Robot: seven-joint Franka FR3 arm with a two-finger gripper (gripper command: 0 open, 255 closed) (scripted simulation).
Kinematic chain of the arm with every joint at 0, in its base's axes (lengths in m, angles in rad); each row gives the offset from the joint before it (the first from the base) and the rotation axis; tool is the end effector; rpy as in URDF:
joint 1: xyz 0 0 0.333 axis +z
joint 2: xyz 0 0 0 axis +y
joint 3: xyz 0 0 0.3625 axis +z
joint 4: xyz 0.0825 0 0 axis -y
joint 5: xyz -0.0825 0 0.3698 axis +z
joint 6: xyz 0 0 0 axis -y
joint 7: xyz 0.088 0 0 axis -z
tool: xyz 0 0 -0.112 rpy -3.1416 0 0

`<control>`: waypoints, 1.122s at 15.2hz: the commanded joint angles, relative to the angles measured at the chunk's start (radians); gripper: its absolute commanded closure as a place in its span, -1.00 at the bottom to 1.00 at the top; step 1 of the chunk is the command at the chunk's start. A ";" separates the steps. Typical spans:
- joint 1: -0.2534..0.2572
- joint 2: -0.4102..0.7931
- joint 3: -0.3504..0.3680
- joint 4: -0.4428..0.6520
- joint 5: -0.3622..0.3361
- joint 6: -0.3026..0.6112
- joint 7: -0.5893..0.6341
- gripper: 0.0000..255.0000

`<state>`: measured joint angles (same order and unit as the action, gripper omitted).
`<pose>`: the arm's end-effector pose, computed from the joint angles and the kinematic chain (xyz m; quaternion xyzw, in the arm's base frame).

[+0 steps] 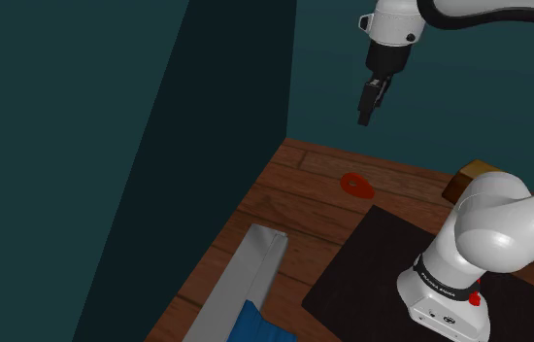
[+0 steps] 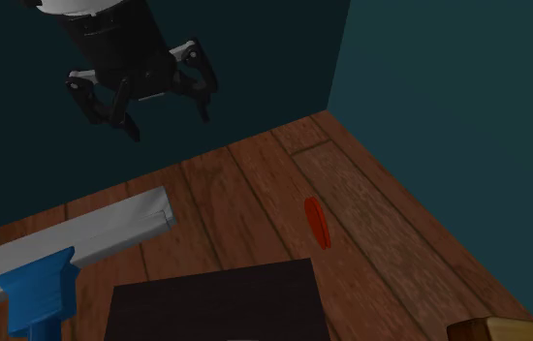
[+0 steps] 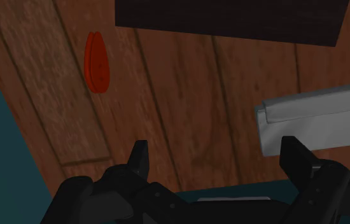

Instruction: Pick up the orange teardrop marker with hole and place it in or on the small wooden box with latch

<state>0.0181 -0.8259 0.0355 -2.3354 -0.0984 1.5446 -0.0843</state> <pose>0.2453 0.0070 0.6362 0.9960 0.0611 0.0161 0.0625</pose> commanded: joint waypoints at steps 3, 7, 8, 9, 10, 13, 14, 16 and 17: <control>-0.008 -0.001 -0.034 -0.053 -0.018 0.053 -0.028 -1.00; -0.029 0.016 -0.104 -0.146 -0.056 0.164 -0.084 -1.00; -0.035 0.024 -0.122 -0.166 -0.066 0.192 -0.098 -1.00; -0.041 0.034 -0.140 -0.185 -0.076 0.222 -0.112 -1.00; -0.047 0.045 -0.158 -0.203 -0.085 0.251 -0.126 -1.00; -0.065 0.091 -0.214 -0.248 -0.114 0.344 -0.169 -1.00; -0.071 0.109 -0.233 -0.261 -0.124 0.376 -0.183 -1.00; -0.083 0.153 -0.271 -0.281 -0.141 0.441 -0.212 -1.00; -0.088 0.177 -0.291 -0.290 -0.149 0.474 -0.226 -1.00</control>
<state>-0.0656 -0.6741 -0.2378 -2.6126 -0.2398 1.9786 -0.2987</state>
